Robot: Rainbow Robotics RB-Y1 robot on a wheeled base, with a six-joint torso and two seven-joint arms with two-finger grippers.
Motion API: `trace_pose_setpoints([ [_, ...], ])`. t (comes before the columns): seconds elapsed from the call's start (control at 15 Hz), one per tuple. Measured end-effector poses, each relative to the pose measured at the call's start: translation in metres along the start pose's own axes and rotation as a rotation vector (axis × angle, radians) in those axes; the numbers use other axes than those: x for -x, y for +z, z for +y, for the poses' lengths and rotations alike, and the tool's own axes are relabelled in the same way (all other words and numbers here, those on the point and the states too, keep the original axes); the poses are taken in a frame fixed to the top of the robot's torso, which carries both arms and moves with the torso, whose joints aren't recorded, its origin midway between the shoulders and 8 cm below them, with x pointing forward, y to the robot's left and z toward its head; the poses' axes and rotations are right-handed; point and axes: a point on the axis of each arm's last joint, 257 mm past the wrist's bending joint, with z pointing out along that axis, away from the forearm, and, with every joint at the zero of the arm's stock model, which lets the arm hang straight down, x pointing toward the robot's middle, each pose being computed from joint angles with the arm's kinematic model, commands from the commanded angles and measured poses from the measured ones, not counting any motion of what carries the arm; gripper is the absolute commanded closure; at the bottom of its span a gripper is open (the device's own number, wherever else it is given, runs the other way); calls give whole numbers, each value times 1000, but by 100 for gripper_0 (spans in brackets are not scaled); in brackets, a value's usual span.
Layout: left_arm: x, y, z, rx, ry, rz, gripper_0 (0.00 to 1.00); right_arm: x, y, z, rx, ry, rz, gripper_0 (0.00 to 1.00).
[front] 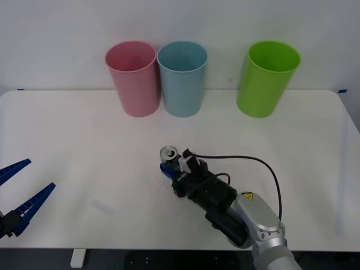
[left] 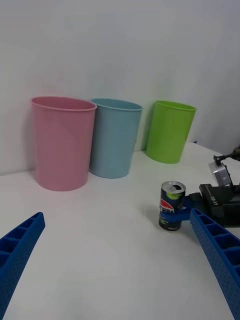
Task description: Grasp the object on the table and drop it into the matching bin: aluminum can to the light blue bin, PET bottle to the pink bin.
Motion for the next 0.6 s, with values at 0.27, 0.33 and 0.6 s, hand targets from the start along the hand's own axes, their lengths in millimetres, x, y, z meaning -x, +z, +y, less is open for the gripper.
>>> trace_pose_setpoints([
  [0.27, 0, 0, 0, 0, 0, 0, 0, 4, -2, -5, -6, 19, -15, 100],
  [0.33, 0, 0, 0, 0, 0, 0, 0, 6, -3, -8, -10, 21, -22, 100],
  [0.6, 0, 0, 0, 0, 0, 0, 0, 22, -16, -22, -53, 39, -65, 100],
])
